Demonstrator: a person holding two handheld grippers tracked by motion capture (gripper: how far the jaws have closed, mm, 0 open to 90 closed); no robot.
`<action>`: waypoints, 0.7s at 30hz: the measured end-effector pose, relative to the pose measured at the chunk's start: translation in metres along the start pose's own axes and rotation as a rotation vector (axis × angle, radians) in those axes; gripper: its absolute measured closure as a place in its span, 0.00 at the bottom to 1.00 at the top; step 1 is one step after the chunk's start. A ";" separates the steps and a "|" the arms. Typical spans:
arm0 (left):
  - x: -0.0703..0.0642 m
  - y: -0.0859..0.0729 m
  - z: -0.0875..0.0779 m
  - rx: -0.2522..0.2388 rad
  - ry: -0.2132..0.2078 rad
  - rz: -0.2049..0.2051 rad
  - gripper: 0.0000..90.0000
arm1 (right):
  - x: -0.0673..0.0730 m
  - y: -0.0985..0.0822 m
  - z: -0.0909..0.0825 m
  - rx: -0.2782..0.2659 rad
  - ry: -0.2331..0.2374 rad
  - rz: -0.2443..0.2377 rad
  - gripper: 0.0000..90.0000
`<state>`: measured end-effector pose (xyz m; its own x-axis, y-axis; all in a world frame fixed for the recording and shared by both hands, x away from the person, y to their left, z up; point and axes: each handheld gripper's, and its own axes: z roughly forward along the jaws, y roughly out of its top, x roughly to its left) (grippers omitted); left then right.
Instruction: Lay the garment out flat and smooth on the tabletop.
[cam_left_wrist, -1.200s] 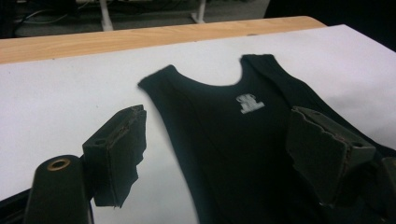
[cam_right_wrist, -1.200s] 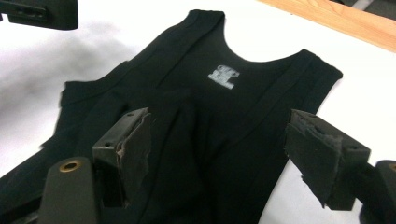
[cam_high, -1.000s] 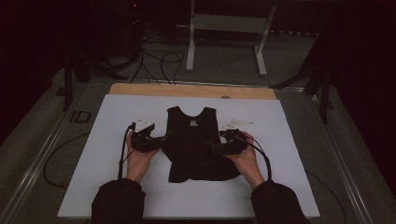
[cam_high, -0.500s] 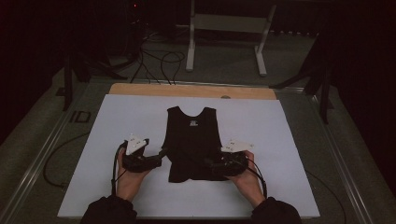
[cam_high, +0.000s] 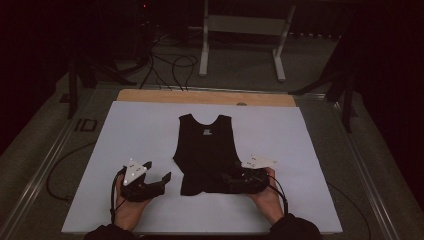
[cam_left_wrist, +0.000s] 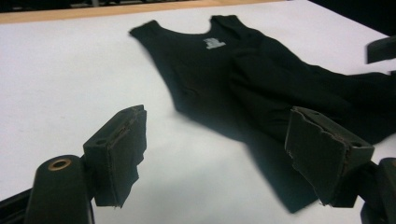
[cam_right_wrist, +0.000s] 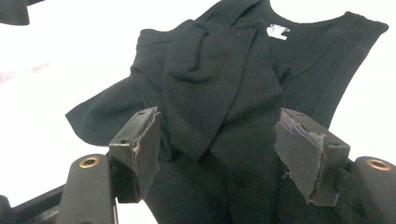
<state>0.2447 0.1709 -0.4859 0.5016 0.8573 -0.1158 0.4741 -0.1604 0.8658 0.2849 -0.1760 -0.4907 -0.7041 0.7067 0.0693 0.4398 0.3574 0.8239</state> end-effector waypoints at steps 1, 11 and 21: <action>-0.001 0.000 0.001 0.002 -0.003 0.005 0.23 | 0.001 -0.001 0.001 0.005 -0.001 -0.015 0.36; -0.003 -0.005 0.008 0.001 0.003 0.014 0.23 | 0.007 -0.006 0.012 0.062 0.037 -0.062 0.48; -0.003 -0.007 0.011 0.009 0.003 0.021 0.23 | 0.005 -0.010 0.025 0.126 0.061 -0.058 0.61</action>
<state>0.2471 0.1639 -0.4969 0.5092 0.8552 -0.0961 0.4696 -0.1825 0.8638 0.2907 -0.1606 -0.5123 -0.7614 0.6454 0.0606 0.4609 0.4732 0.7508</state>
